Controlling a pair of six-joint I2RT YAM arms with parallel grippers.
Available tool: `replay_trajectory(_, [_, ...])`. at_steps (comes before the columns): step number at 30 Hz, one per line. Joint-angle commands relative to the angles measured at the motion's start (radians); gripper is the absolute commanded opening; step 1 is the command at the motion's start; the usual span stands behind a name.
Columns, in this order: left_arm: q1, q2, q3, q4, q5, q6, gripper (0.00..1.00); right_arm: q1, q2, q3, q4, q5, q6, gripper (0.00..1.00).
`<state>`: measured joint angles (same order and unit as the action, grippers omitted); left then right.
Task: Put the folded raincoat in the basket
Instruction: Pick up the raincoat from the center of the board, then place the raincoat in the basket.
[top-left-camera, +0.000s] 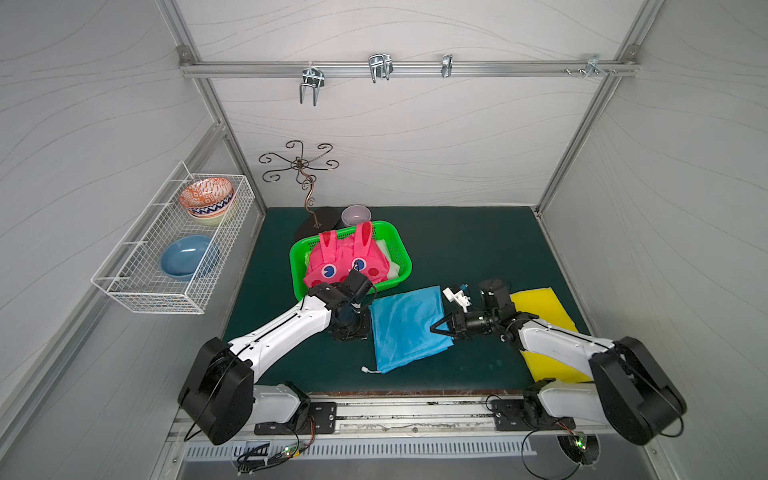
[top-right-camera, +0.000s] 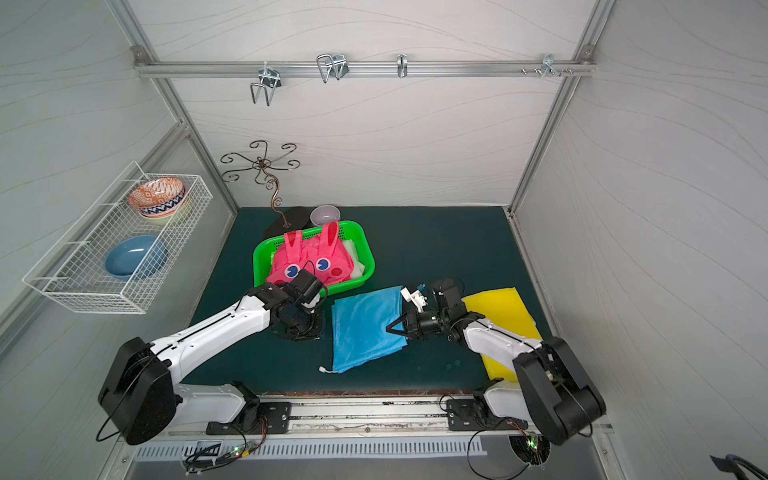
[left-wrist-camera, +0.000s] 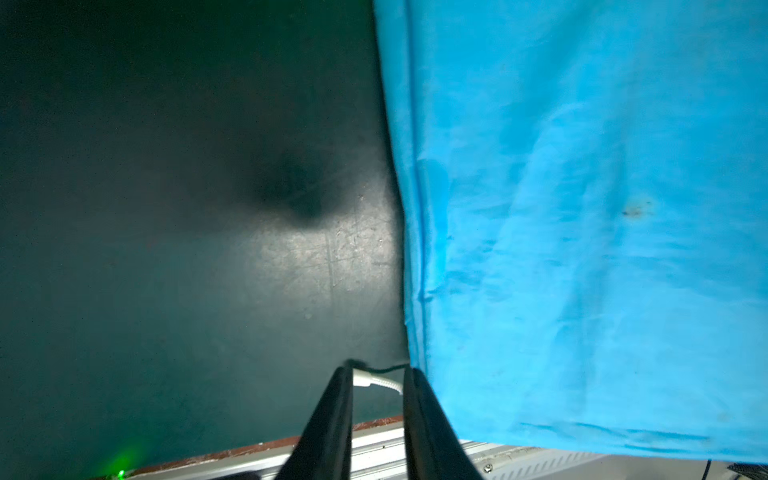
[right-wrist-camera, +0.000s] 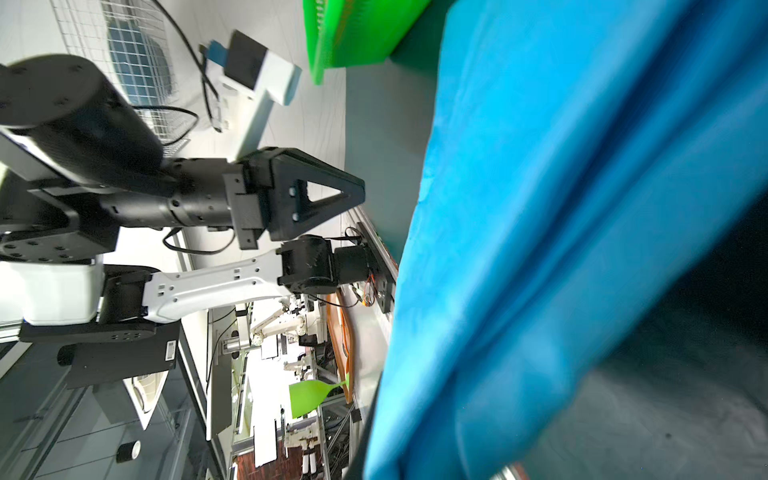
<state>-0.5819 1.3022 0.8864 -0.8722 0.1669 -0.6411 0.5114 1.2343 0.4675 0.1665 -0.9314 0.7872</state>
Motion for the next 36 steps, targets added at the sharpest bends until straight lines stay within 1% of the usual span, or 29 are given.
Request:
replay_trajectory(1, [0.011,-0.057,0.063,-0.068,-0.048,-0.003,0.41,0.009,-0.076,0.092,-0.136,0.033,0.004,0.00])
replay_trajectory(2, [0.018,-0.072,0.067,-0.084,-0.078,-0.005,0.53,0.012,-0.091,0.125,-0.159,0.035,0.006,0.00])
replay_trajectory(4, [0.048,-0.087,0.078,-0.128,-0.133,-0.007,0.70,0.023,-0.105,0.194,-0.200,0.046,0.006,0.00])
replay_trajectory(6, [0.097,-0.100,0.088,-0.163,-0.157,-0.006,0.76,0.038,-0.109,0.267,-0.250,0.051,-0.004,0.00])
replay_trajectory(9, [0.165,-0.140,0.097,-0.196,-0.182,-0.005,0.78,0.070,-0.094,0.387,-0.305,0.054,-0.015,0.00])
replay_trajectory(11, [0.203,-0.181,0.098,-0.219,-0.230,-0.019,0.86,0.094,-0.082,0.461,-0.325,0.061,-0.016,0.00])
replay_trajectory(12, [0.220,-0.201,0.096,-0.228,-0.252,-0.024,0.87,0.102,-0.071,0.492,-0.331,0.066,-0.018,0.00])
replay_trajectory(14, [0.262,-0.242,0.089,-0.252,-0.310,-0.050,0.95,0.122,-0.049,0.560,-0.344,0.086,-0.023,0.00])
replay_trajectory(16, [0.311,-0.278,0.077,-0.262,-0.338,-0.068,1.00,0.141,-0.017,0.622,-0.342,0.100,-0.024,0.00])
replay_trajectory(19, [0.391,-0.318,0.056,-0.258,-0.308,-0.071,1.00,0.175,0.054,0.726,-0.336,0.114,-0.023,0.00])
replay_trajectory(25, [0.571,-0.327,0.026,-0.257,-0.175,-0.062,1.00,0.258,0.247,0.960,-0.316,0.124,-0.033,0.00])
replay_trajectory(28, [0.632,-0.330,0.021,-0.233,-0.117,-0.057,1.00,0.283,0.342,1.054,-0.272,0.122,-0.032,0.00])
replay_trajectory(33, [0.689,-0.295,0.074,-0.237,-0.149,-0.053,1.00,0.303,0.490,1.186,-0.145,0.106,0.002,0.00])
replay_trajectory(36, [0.751,-0.268,0.091,-0.228,-0.146,-0.031,1.00,0.308,0.588,1.273,-0.085,0.087,0.031,0.00])
